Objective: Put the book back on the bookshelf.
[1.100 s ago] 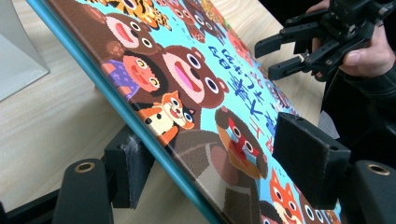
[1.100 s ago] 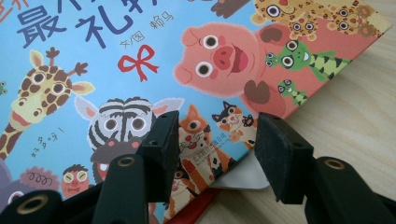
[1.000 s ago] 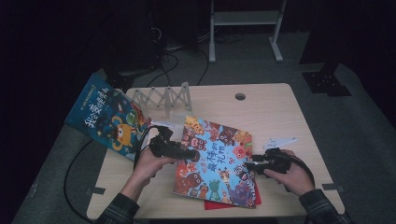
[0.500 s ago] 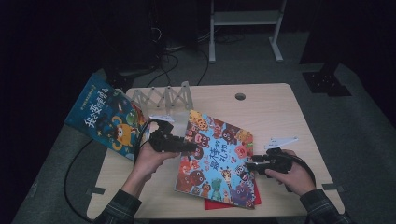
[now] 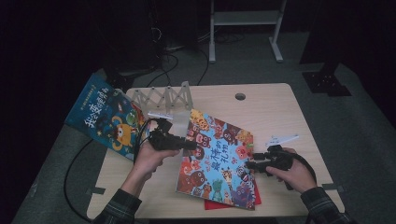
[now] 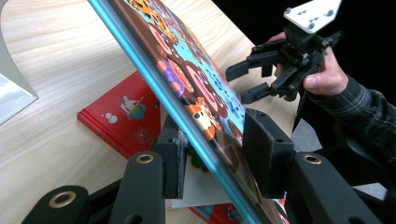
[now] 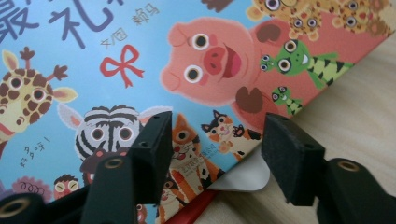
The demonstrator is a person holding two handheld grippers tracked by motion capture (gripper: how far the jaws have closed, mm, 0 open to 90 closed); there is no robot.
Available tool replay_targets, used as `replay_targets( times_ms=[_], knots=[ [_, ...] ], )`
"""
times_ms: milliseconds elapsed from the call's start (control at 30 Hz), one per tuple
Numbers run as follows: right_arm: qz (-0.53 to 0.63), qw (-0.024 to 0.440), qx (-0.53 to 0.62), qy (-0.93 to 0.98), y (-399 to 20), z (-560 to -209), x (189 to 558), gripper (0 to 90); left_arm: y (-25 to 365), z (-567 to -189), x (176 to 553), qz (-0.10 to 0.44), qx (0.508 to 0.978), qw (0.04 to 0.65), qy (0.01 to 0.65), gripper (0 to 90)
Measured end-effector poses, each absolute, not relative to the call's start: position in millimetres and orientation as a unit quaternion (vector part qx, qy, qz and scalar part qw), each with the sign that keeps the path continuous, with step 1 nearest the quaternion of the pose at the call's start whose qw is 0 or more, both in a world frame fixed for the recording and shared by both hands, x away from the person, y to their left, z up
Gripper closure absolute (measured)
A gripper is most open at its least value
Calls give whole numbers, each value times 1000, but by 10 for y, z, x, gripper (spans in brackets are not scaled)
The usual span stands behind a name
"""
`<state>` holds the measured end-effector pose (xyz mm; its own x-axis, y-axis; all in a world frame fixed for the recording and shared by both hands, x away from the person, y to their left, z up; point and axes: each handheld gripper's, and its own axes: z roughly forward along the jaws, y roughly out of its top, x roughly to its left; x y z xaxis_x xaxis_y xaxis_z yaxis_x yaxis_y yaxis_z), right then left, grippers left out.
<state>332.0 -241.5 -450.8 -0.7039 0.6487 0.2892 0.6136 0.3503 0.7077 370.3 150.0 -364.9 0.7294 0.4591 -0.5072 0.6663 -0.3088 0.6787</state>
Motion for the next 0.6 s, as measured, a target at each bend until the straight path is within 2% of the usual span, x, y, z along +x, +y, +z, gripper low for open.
replay_targets(
  times_ms=[600],
  knots=[
    [429,-6,359,829,-2250,-4520,3241,403,1470,-3443,3737,-72,813,466,342,568]
  ],
)
